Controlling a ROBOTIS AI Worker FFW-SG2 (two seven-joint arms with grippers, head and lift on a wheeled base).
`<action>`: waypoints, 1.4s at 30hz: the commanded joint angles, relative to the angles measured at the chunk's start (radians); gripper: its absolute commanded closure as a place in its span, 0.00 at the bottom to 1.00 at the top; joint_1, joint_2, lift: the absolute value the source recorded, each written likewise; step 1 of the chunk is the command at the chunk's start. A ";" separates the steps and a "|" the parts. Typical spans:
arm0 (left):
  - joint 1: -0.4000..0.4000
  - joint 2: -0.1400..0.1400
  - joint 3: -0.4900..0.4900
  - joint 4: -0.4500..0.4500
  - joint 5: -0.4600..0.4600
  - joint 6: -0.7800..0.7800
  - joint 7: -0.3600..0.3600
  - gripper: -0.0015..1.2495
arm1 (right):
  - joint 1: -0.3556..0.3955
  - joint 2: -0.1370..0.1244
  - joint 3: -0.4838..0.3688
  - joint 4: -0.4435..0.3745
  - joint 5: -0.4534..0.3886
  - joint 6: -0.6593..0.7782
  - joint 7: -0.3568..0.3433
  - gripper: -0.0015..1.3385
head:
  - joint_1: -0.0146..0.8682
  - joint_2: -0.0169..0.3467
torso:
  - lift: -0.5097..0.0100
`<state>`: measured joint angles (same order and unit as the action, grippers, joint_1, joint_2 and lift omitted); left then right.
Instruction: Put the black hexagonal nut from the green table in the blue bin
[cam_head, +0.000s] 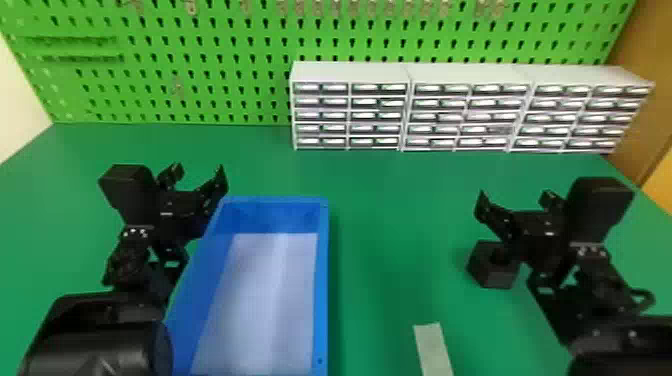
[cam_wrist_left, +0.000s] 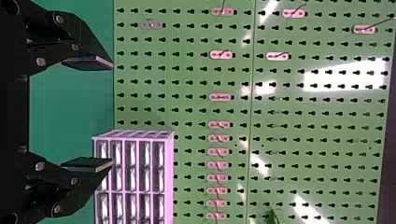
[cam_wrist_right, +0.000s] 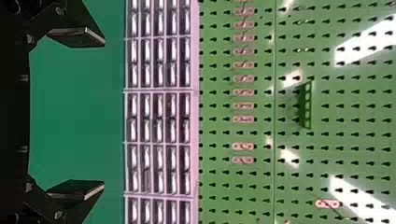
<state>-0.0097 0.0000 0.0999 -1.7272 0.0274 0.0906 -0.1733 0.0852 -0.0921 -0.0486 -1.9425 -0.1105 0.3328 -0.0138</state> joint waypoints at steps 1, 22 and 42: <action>0.000 -0.003 -0.003 0.000 0.002 0.006 0.000 0.41 | -0.047 -0.003 -0.040 -0.003 -0.037 0.130 0.000 0.16 | 0.79 0.19 | 0.79; -0.004 -0.003 -0.005 0.000 0.002 0.006 0.000 0.41 | -0.199 -0.037 -0.119 0.017 -0.077 0.534 0.000 0.16 | 0.79 0.19 | 0.79; -0.007 -0.003 -0.006 0.000 -0.001 0.006 0.001 0.41 | -0.341 -0.063 -0.143 0.056 -0.104 0.861 0.000 0.16 | 0.79 0.19 | 0.79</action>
<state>-0.0168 0.0000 0.0938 -1.7273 0.0269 0.0966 -0.1718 -0.2316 -0.1532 -0.1901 -1.8944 -0.2137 1.1440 -0.0137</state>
